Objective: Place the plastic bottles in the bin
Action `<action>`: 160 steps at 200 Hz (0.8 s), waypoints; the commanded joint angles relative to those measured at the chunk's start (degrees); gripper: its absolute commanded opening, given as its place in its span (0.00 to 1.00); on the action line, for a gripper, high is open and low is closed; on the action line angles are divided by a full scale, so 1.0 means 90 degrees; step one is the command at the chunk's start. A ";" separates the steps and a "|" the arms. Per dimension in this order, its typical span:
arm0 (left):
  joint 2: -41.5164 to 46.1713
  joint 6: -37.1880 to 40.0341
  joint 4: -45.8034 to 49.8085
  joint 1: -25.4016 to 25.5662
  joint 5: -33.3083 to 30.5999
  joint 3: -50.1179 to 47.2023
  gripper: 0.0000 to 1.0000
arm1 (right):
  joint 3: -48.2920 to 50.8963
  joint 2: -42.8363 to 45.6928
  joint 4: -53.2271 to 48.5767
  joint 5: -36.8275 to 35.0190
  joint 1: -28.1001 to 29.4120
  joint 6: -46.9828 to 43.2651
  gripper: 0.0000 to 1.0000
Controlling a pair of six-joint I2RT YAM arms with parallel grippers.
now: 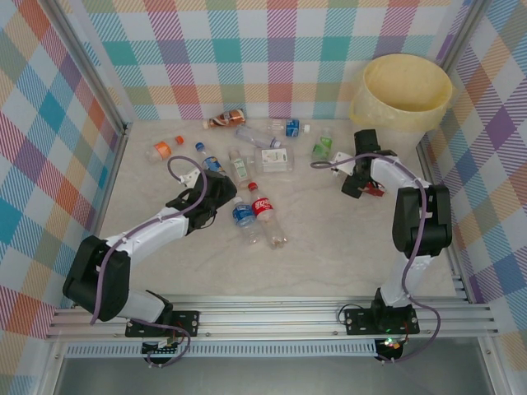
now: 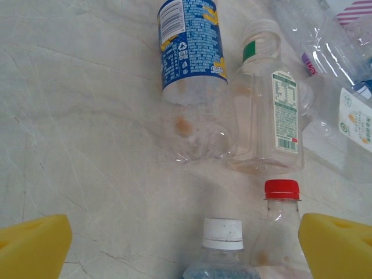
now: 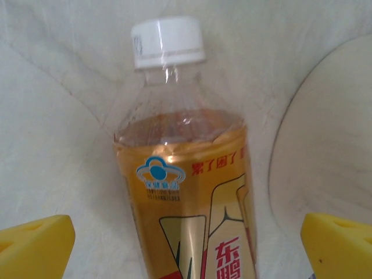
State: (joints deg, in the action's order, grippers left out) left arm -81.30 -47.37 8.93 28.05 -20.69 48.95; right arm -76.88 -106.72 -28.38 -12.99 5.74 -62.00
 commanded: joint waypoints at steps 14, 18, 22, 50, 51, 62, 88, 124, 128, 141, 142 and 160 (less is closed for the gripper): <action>-0.0075 -0.0048 0.0043 -0.0090 -0.0152 0.0059 1.00 | -0.0335 -0.0243 -0.0594 0.0368 -0.0198 -0.0058 0.98; -0.0070 -0.0049 0.0052 -0.0091 -0.0146 0.0075 1.00 | -0.0318 -0.0276 -0.0574 0.0324 -0.0205 -0.0095 0.97; -0.0085 -0.0049 0.0060 -0.0093 -0.0143 0.0071 1.00 | -0.0312 -0.0312 -0.0537 0.0298 -0.0208 -0.0127 0.97; -0.0125 -0.0051 0.0087 -0.0092 -0.0153 0.0079 1.00 | -0.0344 -0.0566 -0.0585 0.0352 -0.0229 -0.0146 0.93; -0.0126 -0.0050 0.0089 -0.0091 -0.0148 0.0079 1.00 | -0.0349 -0.0575 -0.0596 0.0356 -0.0228 -0.0144 0.93; -0.0128 -0.0067 0.0101 -0.0103 -0.0145 0.0090 1.00 | -0.0373 -0.0662 -0.0631 0.0389 -0.0233 -0.0086 0.92; -0.0112 -0.0064 0.0140 -0.0102 -0.0186 0.0083 1.00 | -0.0355 -0.0799 -0.0603 0.0430 -0.0220 0.0004 0.90; -0.0132 -0.0059 0.0141 -0.0099 -0.0201 0.0090 1.00 | -0.0223 -0.0789 -0.0429 0.0515 -0.0218 0.0149 0.79; -0.0137 -0.0063 0.0141 -0.0107 -0.0184 0.0096 1.00 | -0.0204 -0.0781 -0.0415 0.0546 -0.0213 0.0156 0.78; -0.0171 -0.0070 0.0141 -0.0106 -0.0171 0.0110 1.00 | -0.0143 -0.0724 -0.0360 0.0676 -0.0208 0.0233 0.75; -0.0169 -0.0074 0.0141 -0.0103 -0.0167 0.0109 1.00 | -0.0136 -0.0717 -0.0356 0.0689 -0.0208 0.0245 0.75; -0.0176 -0.0087 0.0141 -0.0108 -0.0152 0.0114 1.00 | -0.0030 -0.0555 -0.0219 0.0950 -0.0208 0.0441 0.68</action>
State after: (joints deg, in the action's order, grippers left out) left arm -82.35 -47.37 9.10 27.79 -20.71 48.95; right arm -78.91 -113.62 -31.31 -9.26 3.73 -60.45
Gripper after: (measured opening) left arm 0.999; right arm 0.717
